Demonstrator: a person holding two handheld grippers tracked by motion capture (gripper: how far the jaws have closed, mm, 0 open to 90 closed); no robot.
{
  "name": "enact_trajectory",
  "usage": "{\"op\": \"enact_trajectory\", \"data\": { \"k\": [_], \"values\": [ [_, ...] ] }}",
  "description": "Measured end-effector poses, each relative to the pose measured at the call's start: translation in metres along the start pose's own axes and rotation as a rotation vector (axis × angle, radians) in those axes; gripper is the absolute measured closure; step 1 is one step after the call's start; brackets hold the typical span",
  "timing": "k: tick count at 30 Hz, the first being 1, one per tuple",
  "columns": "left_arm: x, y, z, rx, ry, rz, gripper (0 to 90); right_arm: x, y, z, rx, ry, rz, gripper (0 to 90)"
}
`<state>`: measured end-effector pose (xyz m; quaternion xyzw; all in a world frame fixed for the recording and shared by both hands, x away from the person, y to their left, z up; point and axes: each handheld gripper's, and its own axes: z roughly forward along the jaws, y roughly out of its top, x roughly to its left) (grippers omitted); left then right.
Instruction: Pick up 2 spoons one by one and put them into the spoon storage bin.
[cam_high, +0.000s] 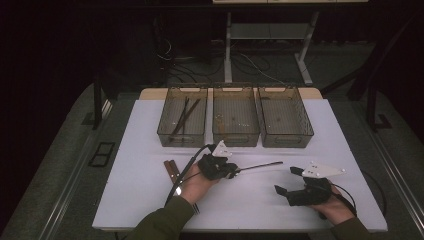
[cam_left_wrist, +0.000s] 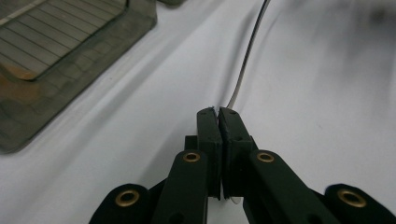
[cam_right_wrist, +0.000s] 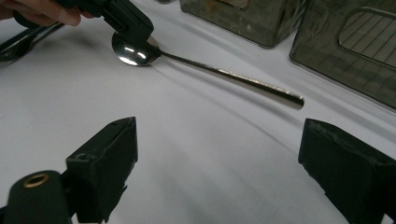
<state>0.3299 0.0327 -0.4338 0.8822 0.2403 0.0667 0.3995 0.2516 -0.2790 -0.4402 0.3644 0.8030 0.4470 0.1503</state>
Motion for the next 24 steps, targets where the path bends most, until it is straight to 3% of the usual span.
{"op": "enact_trajectory", "data": {
  "k": [14, 24],
  "values": [
    [0.016, 0.004, -0.031, -0.089, 0.047, -0.057, 87.9, 0.000, 0.000, 0.000, 0.005, 0.002, -0.004, 11.9],
    [0.027, 0.016, -0.052, -0.144, 0.089, -0.098, 87.9, -0.001, 0.000, 0.001, 0.004, 0.004, -0.005, 11.9]
  ]
}}
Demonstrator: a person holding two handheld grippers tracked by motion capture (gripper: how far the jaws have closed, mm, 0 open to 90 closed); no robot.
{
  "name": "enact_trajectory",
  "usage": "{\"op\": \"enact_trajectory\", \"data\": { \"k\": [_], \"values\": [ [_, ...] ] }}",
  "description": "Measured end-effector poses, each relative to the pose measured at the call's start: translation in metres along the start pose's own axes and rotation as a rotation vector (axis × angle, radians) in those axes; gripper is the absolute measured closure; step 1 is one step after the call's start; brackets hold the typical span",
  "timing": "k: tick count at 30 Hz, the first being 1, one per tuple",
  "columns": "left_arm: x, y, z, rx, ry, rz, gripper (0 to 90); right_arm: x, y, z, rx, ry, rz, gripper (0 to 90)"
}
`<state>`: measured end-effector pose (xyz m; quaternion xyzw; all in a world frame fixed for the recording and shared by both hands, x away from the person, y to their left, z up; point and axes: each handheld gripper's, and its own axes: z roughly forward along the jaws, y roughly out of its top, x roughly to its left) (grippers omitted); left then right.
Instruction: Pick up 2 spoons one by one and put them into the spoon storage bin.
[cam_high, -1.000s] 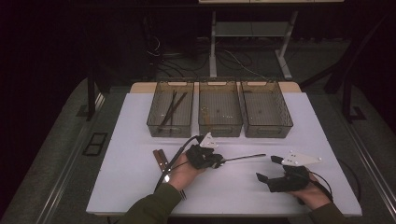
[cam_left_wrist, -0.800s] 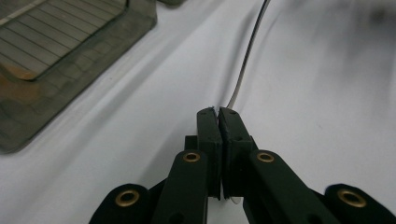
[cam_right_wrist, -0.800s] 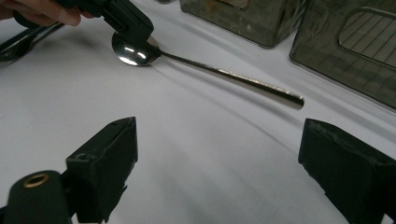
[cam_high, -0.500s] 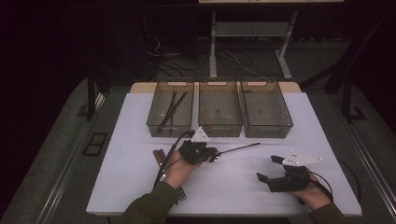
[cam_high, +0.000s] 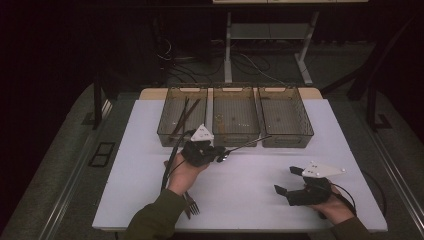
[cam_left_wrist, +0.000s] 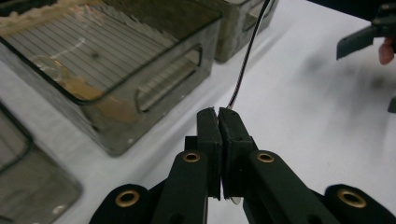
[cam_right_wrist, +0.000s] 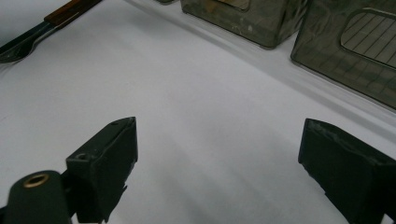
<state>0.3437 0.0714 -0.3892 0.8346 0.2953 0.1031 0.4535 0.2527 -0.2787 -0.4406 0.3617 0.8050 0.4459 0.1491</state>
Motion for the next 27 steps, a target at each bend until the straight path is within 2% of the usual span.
{"op": "enact_trajectory", "data": {
  "k": [7, 13, 17, 20, 22, 27],
  "values": [
    [0.012, 0.014, -0.005, -0.024, 0.036, -0.036, 87.9, 0.001, 0.000, -0.001, 0.000, -0.001, 0.004, 11.9],
    [0.026, 0.031, -0.003, -0.028, 0.072, -0.062, 87.9, 0.001, 0.000, -0.002, -0.007, -0.002, 0.003, 11.9],
    [0.034, 0.043, 0.003, -0.019, 0.112, -0.070, 87.9, 0.002, 0.001, -0.002, -0.008, -0.002, -0.004, 11.9],
    [0.042, 0.049, 0.008, -0.025, 0.136, -0.106, 87.9, 0.002, 0.001, -0.002, -0.010, -0.002, -0.003, 11.9],
    [0.046, 0.052, 0.011, 0.005, 0.161, -0.102, 87.9, 0.001, 0.001, -0.002, -0.010, -0.006, -0.003, 12.0],
    [0.058, 0.059, 0.024, 0.000, 0.190, -0.147, 87.8, 0.001, 0.001, -0.003, -0.013, 0.001, -0.002, 11.9]
  ]
}}
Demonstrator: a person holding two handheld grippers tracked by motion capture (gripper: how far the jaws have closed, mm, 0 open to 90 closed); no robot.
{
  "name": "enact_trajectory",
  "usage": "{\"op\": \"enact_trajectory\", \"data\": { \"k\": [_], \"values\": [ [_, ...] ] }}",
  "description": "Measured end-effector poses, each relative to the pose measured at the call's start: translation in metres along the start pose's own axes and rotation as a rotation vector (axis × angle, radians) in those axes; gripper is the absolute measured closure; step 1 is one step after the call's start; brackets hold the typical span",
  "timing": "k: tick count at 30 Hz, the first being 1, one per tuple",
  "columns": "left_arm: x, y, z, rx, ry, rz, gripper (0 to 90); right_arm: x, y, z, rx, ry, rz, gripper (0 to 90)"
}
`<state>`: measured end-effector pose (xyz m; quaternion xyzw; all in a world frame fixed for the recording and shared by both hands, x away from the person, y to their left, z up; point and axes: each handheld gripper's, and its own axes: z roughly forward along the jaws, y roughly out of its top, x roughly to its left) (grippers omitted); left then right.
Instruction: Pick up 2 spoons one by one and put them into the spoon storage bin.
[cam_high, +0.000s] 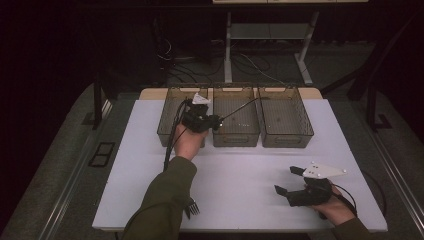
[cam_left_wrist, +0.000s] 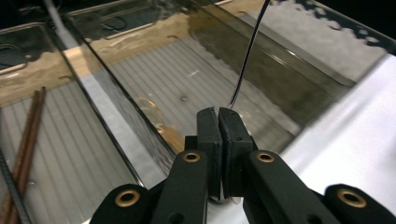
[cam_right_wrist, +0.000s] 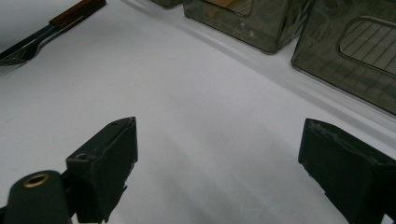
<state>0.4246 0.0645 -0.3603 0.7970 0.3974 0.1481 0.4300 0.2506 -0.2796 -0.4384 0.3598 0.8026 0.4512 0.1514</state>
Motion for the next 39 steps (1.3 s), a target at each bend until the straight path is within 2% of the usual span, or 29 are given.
{"op": "enact_trajectory", "data": {
  "k": [1, 3, 7, 8, 12, 15, 17, 18, 19, 23, 25, 28, 31, 36, 39],
  "values": [
    [-0.001, 0.002, 0.003, 0.004, 0.012, -0.010, 87.8, -0.001, 0.000, 0.000, 0.002, -0.002, 0.000, 12.0],
    [0.000, 0.005, 0.009, 0.024, 0.038, 0.007, 87.8, 0.000, 0.000, 0.000, -0.001, -0.001, -0.001, 11.9],
    [0.000, 0.010, 0.019, 0.044, 0.073, -0.016, 87.9, 0.001, 0.000, -0.001, 0.002, 0.005, -0.005, 11.9],
    [0.001, 0.011, 0.021, 0.066, 0.084, -0.003, 87.8, 0.000, 0.000, -0.001, 0.001, 0.004, -0.001, 12.0],
    [-0.002, 0.014, 0.029, 0.102, 0.121, 0.004, 87.8, 0.000, 0.000, -0.002, -0.003, 0.003, -0.004, 11.9],
    [-0.005, 0.014, 0.036, 0.113, 0.125, 0.004, 87.8, 0.000, 0.000, -0.003, -0.011, 0.006, -0.005, 11.9],
    [-0.006, 0.014, 0.038, 0.127, 0.145, 0.020, 87.5, -0.001, 0.000, -0.003, -0.009, 0.006, -0.007, 12.0],
    [-0.006, 0.014, 0.038, 0.121, 0.148, 0.019, 86.8, -0.001, 0.000, -0.003, -0.009, 0.007, -0.008, 11.9],
    [-0.008, 0.013, 0.039, 0.106, 0.159, 0.010, 81.9, 0.000, 0.000, -0.004, -0.011, 0.008, -0.007, 11.9],
    [-0.009, 0.013, 0.040, 0.104, 0.145, 0.039, 69.2, -0.001, 0.000, -0.004, -0.011, 0.009, -0.009, 11.9],
    [-0.010, 0.013, 0.040, 0.092, 0.135, 0.037, 64.0, -0.001, 0.000, -0.003, -0.008, 0.010, -0.010, 11.9],
    [-0.010, 0.012, 0.039, 0.088, 0.105, 0.051, 57.7, 0.000, 0.000, -0.003, -0.010, 0.010, -0.009, 11.9],
    [-0.010, 0.011, 0.037, 0.065, 0.062, 0.057, 53.4, 0.000, 0.000, -0.003, -0.005, 0.010, -0.009, 11.9],
    [-0.010, 0.008, 0.031, 0.064, -0.013, 0.076, 42.8, 0.000, 0.000, -0.003, -0.004, 0.010, -0.008, 11.9],
    [-0.012, 0.004, 0.025, 0.049, -0.050, 0.085, 41.2, 0.000, 0.000, -0.002, -0.004, 0.008, -0.006, 11.9]
  ]
}}
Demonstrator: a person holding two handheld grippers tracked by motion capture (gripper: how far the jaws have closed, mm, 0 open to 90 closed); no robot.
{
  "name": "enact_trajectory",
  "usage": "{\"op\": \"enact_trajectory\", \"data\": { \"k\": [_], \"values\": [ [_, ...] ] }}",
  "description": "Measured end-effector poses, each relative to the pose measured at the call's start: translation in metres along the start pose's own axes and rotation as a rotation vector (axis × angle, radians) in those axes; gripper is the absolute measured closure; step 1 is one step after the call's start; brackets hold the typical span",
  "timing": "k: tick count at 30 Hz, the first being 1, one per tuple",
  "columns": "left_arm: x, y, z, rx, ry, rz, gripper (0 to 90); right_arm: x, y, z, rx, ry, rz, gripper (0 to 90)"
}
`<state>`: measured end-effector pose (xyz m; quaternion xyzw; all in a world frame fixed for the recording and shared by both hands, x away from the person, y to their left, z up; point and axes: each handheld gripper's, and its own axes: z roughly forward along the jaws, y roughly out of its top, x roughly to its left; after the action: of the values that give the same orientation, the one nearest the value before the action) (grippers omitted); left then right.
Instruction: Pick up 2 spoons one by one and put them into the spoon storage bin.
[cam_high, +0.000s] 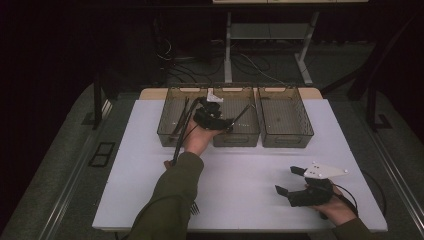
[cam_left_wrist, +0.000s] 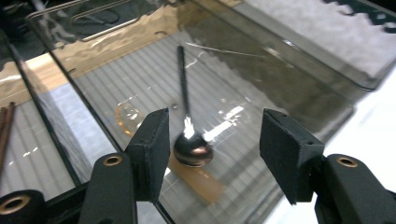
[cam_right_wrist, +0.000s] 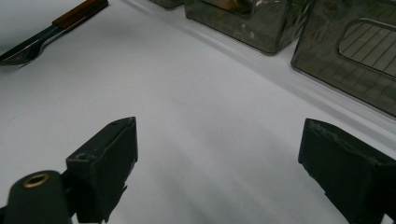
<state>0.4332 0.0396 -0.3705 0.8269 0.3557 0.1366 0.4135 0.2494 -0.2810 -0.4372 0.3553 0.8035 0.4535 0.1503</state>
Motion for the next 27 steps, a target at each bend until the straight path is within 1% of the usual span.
{"op": "enact_trajectory", "data": {
  "k": [2, 4, 6, 8, 11, 13, 14, 17, 21, 25, 27],
  "values": [
    [-0.002, -0.002, -0.003, 0.003, -0.026, 0.021, 38.1, 0.000, 0.000, 0.001, 0.001, 0.000, 0.000, 11.9],
    [-0.005, -0.005, -0.007, -0.002, -0.040, 0.035, 35.6, 0.000, 0.000, 0.001, 0.005, 0.002, -0.001, 11.9],
    [-0.008, -0.007, -0.012, -0.015, -0.063, 0.037, 33.2, 0.000, 0.000, 0.002, 0.005, 0.002, -0.002, 11.9],
    [-0.011, -0.010, -0.018, -0.020, -0.079, 0.055, 30.9, 0.000, -0.001, 0.002, 0.007, 0.002, -0.006, 11.9],
    [-0.018, -0.016, -0.025, -0.028, -0.097, 0.075, 26.6, 0.000, -0.001, 0.003, 0.010, -0.001, -0.007, 11.9],
    [-0.021, -0.020, -0.030, -0.025, -0.106, 0.091, 25.2, 0.000, -0.001, 0.003, 0.009, -0.002, -0.005, 11.9],
    [-0.023, -0.024, -0.032, -0.031, -0.112, 0.094, 24.7, 0.000, -0.001, 0.003, 0.008, -0.003, -0.003, 11.9],
    [-0.027, -0.033, -0.039, -0.014, -0.114, 0.116, 23.5, -0.001, -0.001, 0.003, 0.008, -0.003, 0.000, 12.0],
    [-0.029, -0.048, -0.047, -0.012, -0.126, 0.113, 21.4, -0.001, -0.001, 0.003, 0.010, -0.004, 0.000, 12.0],
    [-0.028, -0.062, -0.053, -0.026, -0.143, 0.105, 20.7, -0.001, -0.001, 0.003, 0.012, -0.006, 0.011, 11.9],
    [-0.027, -0.068, -0.056, -0.034, -0.148, 0.099, 20.7, -0.001, -0.001, 0.004, 0.014, -0.007, 0.007, 12.0]
  ]
}}
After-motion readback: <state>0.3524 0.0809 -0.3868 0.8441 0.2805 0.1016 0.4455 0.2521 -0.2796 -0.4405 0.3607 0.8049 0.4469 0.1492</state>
